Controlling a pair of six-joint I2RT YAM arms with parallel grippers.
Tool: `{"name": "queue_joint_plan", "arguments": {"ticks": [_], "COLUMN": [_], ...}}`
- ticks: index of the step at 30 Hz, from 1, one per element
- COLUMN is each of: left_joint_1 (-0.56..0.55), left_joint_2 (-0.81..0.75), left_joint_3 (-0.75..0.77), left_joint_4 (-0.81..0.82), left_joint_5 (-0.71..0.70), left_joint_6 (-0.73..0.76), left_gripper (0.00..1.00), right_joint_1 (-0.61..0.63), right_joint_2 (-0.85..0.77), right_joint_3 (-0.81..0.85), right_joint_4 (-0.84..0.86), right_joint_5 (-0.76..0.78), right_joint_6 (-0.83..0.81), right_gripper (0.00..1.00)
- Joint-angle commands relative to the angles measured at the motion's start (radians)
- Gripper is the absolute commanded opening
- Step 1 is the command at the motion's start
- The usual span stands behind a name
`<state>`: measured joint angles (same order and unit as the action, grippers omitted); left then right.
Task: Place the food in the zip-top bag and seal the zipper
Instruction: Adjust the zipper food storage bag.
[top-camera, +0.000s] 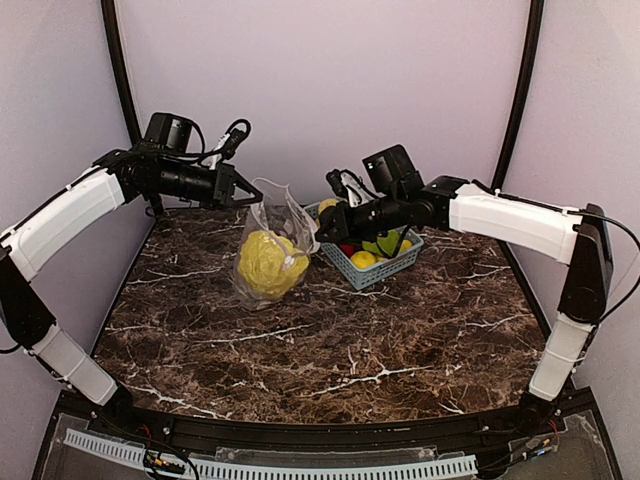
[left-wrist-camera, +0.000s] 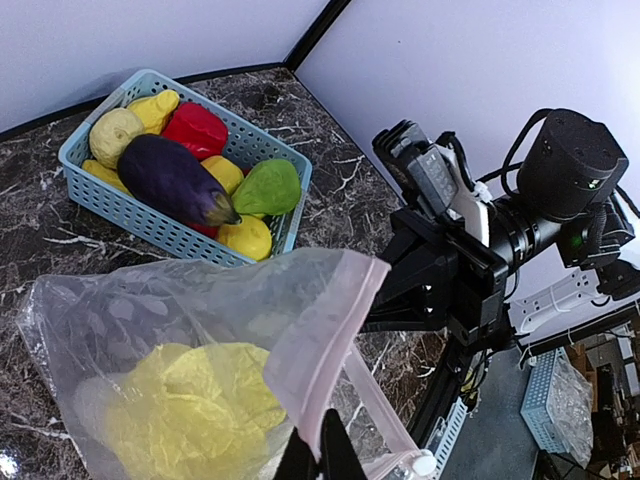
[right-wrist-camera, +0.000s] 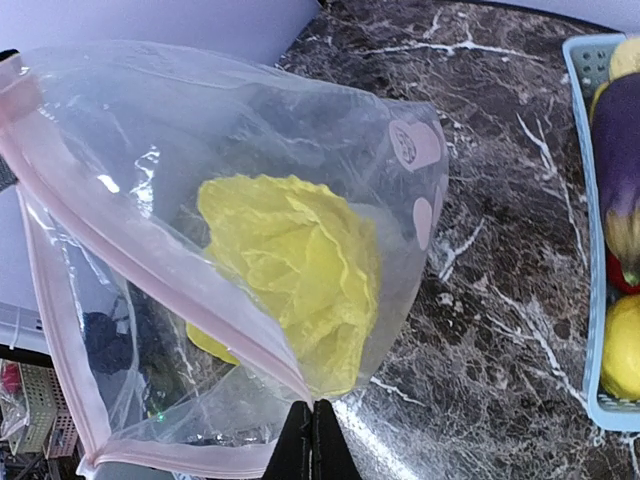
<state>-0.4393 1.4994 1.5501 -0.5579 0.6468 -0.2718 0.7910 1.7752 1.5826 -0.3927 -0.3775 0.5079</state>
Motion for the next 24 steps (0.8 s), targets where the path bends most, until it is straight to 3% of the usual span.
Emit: {"name": "queue_joint_plan", "arguments": {"ticks": [1, 7, 16, 19, 24], "left_joint_1": [0.004, -0.014, -0.039, -0.039, -0.039], "left_joint_2": [0.038, 0.083, 0.015, -0.007, -0.023], "left_joint_3": [0.003, -0.025, -0.199, -0.240, -0.262], "left_joint_4": [-0.022, 0.025, 0.217, 0.274, 0.298], "left_joint_5": [0.048, 0.135, 0.195, 0.206, 0.221], "left_joint_6": [0.034, 0.054, 0.069, 0.055, 0.042], "left_gripper": [0.01, 0.01, 0.01, 0.01, 0.01], "right_joint_1": [0.001, 0.010, 0.017, 0.011, -0.013], "right_joint_2": [-0.012, -0.044, -0.230, -0.264, -0.202], "right_joint_3": [-0.067, -0.149, -0.161, -0.157, -0.098], "right_joint_4": [0.005, 0.007, -0.045, -0.055, -0.067], "right_joint_5": [0.066, 0.093, 0.247, 0.316, 0.374], "right_joint_6": [0.044, 0.057, -0.043, -0.070, -0.078], "right_gripper": [0.00, 0.00, 0.65, 0.77, 0.85]}}
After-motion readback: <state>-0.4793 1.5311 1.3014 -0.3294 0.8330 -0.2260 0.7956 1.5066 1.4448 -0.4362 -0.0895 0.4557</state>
